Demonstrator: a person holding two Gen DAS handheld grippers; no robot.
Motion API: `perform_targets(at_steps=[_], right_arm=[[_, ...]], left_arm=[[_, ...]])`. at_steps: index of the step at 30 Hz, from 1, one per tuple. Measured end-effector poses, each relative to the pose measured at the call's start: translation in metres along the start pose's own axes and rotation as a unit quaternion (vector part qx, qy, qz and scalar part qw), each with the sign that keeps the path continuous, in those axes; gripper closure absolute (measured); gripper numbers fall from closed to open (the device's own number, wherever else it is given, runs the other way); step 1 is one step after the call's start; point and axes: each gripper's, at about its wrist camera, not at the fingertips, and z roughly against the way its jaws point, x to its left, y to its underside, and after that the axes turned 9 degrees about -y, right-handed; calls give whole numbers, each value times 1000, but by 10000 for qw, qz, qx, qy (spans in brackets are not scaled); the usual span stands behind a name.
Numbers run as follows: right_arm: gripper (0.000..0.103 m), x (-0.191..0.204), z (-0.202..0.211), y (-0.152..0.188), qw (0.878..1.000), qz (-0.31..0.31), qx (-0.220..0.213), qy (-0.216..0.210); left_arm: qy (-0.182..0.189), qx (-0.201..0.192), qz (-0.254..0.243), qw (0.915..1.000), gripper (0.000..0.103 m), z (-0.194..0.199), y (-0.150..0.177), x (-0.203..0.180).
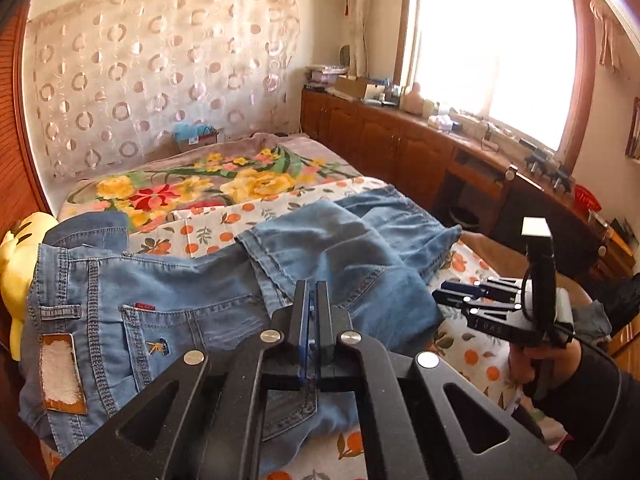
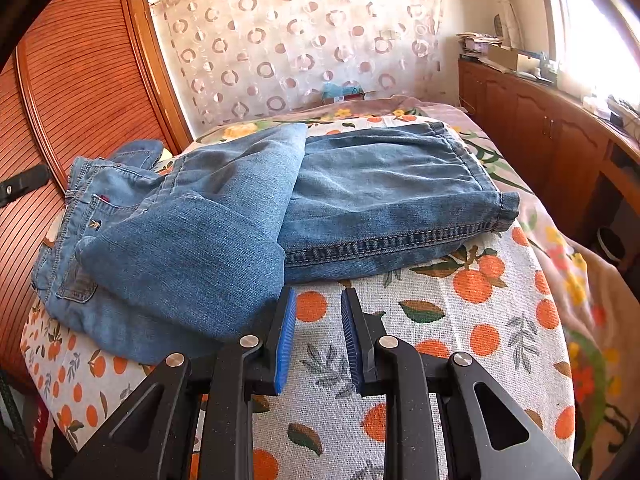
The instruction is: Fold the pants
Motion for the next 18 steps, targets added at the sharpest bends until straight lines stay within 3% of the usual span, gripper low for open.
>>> perform_targets(at_steps=[4, 8, 9, 18], right_arm=[[79, 0, -1, -1, 10000, -6, 14, 20], [79, 0, -1, -1, 10000, 21, 35, 12], [79, 0, -1, -2, 10000, 25, 36, 10], [79, 0, 0, -1, 10000, 43, 25, 8]], left_arm=[[11, 295, -5, 9996, 85, -20, 5, -5], [46, 482, -89, 9988, 59, -39, 13, -12], [55, 517, -87, 9986, 57, -43, 14, -13], [-2, 1026, -182, 9946, 57, -93, 19, -21]])
